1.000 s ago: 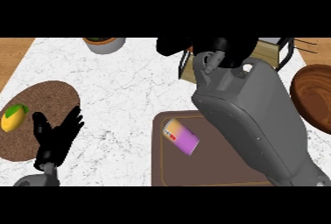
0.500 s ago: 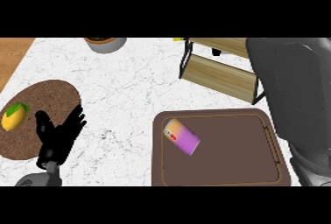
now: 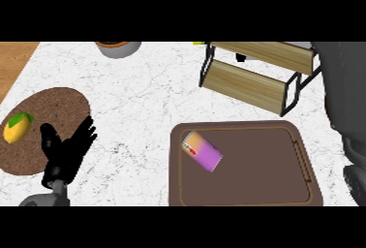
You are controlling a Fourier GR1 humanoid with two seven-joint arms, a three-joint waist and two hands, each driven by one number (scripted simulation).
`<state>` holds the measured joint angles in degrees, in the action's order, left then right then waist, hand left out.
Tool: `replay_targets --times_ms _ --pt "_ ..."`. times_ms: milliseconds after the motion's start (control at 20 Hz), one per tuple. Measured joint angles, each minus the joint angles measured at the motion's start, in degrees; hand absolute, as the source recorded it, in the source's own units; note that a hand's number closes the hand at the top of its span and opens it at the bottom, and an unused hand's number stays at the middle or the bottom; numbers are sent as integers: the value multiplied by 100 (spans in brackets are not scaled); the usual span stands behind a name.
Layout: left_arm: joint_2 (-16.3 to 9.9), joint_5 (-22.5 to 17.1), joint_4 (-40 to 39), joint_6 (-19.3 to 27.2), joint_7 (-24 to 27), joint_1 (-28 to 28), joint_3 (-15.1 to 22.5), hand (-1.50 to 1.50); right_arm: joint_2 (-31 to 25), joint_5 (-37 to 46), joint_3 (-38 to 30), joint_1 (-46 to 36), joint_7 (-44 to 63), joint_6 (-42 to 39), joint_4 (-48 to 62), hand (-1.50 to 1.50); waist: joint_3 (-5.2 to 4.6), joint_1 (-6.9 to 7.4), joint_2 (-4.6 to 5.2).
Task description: Pick the croissant from the tray and place it in the tiered shelf
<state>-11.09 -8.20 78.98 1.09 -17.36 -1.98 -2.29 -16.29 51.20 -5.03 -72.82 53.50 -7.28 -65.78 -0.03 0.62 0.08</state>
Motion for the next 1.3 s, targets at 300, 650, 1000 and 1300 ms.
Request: replay_targets --times_ms 300,650,1000,1300 --pt "31 57 -99 -4 56 -49 -34 0 -149 102 -93 -27 -538 350 810 150 1 15 9" --pt "99 114 -1 17 -19 -54 3 0 -315 195 -269 -140 -1246 956 1843 150 1 44 19" --pt "73 91 -125 -91 51 -79 -89 0 -352 169 -383 -301 -1770 1326 2390 150 1 36 17" --pt "89 106 -48 -102 -18 -61 -102 0 -416 170 -367 -465 -1891 1176 2594 150 0 23 6"
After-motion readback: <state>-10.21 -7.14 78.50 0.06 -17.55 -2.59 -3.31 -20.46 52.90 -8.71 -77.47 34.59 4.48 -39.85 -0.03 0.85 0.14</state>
